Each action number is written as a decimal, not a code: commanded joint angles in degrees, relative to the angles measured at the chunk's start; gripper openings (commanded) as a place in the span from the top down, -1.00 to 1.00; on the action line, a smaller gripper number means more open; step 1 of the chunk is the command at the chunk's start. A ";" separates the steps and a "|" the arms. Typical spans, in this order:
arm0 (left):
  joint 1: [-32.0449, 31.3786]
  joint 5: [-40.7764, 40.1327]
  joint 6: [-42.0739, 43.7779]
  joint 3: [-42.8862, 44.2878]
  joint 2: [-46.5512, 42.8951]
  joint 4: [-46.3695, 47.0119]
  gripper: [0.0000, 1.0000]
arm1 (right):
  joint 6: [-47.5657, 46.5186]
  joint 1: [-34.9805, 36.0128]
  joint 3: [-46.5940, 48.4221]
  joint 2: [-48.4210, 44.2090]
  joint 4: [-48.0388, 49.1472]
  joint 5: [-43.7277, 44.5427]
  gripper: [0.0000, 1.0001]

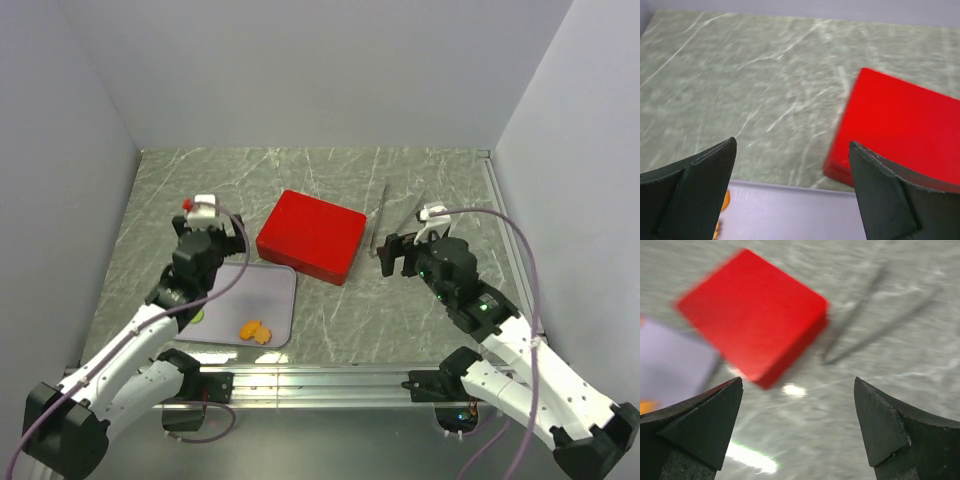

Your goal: Pack the cookies

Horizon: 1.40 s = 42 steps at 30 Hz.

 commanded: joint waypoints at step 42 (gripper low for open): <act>23.83 14.03 2.94 -21.51 35.16 70.62 -0.99 | -6.50 -30.43 -20.02 34.42 66.39 -2.28 -0.98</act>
